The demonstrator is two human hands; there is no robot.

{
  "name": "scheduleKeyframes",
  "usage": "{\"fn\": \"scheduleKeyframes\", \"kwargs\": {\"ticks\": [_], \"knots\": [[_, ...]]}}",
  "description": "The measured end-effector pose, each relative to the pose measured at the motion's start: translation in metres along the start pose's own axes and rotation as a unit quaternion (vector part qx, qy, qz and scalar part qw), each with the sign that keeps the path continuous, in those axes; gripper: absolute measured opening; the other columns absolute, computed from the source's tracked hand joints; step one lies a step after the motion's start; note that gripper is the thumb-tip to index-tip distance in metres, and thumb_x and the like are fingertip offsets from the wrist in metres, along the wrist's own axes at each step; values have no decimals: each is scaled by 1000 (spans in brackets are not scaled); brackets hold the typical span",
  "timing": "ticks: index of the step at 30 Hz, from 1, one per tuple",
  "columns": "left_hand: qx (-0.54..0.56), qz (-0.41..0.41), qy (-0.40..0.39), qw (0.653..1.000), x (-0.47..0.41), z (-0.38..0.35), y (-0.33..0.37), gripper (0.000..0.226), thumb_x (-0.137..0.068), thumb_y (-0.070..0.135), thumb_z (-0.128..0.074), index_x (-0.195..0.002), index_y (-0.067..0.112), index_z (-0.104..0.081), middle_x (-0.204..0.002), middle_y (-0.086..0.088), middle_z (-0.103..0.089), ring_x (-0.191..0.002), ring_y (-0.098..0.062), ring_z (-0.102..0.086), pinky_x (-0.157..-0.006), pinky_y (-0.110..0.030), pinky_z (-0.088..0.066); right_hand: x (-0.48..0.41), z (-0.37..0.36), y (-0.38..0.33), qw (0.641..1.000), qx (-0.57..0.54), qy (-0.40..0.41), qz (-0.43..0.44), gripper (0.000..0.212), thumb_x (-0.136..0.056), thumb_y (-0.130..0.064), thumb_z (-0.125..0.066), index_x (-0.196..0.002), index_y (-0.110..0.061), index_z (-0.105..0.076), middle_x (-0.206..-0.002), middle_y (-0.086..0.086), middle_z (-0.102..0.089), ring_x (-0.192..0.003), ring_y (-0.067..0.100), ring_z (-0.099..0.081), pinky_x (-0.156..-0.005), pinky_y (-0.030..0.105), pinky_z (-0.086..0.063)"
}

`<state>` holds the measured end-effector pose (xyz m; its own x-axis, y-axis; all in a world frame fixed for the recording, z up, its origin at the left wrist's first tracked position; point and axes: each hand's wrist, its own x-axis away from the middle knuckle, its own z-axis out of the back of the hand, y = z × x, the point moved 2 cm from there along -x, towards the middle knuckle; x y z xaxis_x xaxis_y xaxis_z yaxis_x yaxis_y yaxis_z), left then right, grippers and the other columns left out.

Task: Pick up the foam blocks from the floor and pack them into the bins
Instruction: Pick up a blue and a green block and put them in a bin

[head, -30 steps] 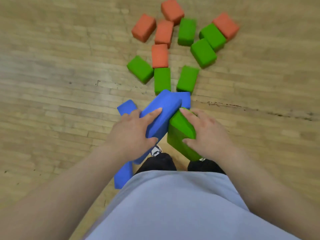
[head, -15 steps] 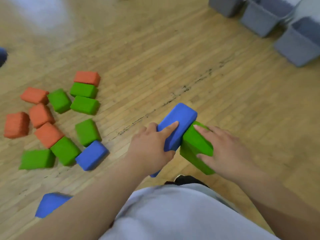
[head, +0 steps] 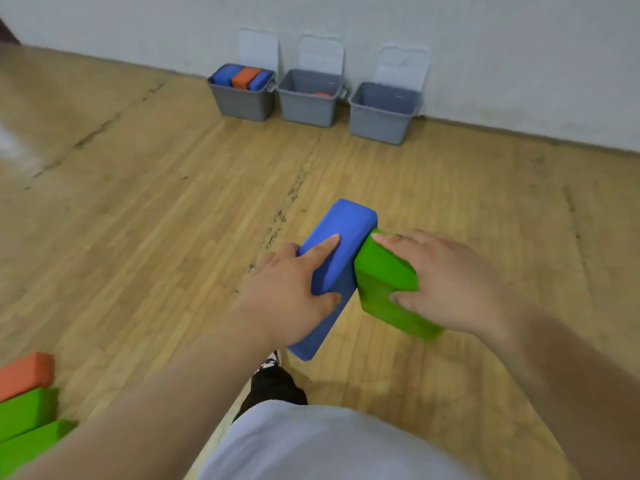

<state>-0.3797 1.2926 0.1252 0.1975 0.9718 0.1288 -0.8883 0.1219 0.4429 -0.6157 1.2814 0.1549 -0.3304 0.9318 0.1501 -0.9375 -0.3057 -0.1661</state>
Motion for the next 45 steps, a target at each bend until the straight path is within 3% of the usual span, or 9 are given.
{"fn": "scheduleKeyframes", "kwargs": {"ticks": [5,9,18,27,36,45], "knots": [[-6,-68,23,997,-93,33,-2,82,-89,57,-59,-155,60,-10,-135,7,-43,-124,-21,-40,-100,-33,-40,-62,28,15,996,3,49,-68,94,-83,-53,-74,-158,-44,-19,-155,-13,-35,-134,18,-43,-109,35,-38],[-20,-89,46,995,-172,84,-48,81,-88,55,-60,-154,60,-14,-135,8,-44,-127,-20,-40,-95,-30,-38,-156,49,-3,994,-12,73,-76,97,-81,-53,-74,-158,-46,-16,-154,-14,-35,-136,17,-40,-111,38,-38],[-42,-109,60,991,-311,211,-141,81,-85,56,-63,-154,59,-19,-122,11,-47,-117,-19,-44,-98,-36,-44,-337,111,-46,986,-76,114,-97,102,-79,-51,-78,-159,-47,-15,-157,-17,-36,-140,13,-40,-111,35,-38],[-47,-70,74,994,-407,237,-179,81,-87,55,-61,-154,58,-16,-130,11,-45,-119,-18,-42,-98,-33,-41,-465,128,-35,989,-80,105,-62,106,-79,-55,-78,-158,-48,-8,-158,-14,-35,-140,16,-41,-112,42,-40],[-86,-22,102,991,-553,232,-142,80,-87,55,-63,-154,57,-20,-133,9,-47,-119,-21,-45,-98,-34,-41,-603,140,76,990,-97,105,2,102,-80,-52,-76,-160,-44,-13,-160,-12,-33,-143,17,-38,-112,36,-38],[-68,-4,71,995,-708,211,-78,82,-87,60,-60,-155,58,-14,-133,13,-44,-117,-17,-42,-100,-32,-39,-706,183,219,994,-92,57,-9,104,-78,-56,-76,-158,-47,-10,-159,-13,-35,-143,16,-37,-112,39,-40]]}}
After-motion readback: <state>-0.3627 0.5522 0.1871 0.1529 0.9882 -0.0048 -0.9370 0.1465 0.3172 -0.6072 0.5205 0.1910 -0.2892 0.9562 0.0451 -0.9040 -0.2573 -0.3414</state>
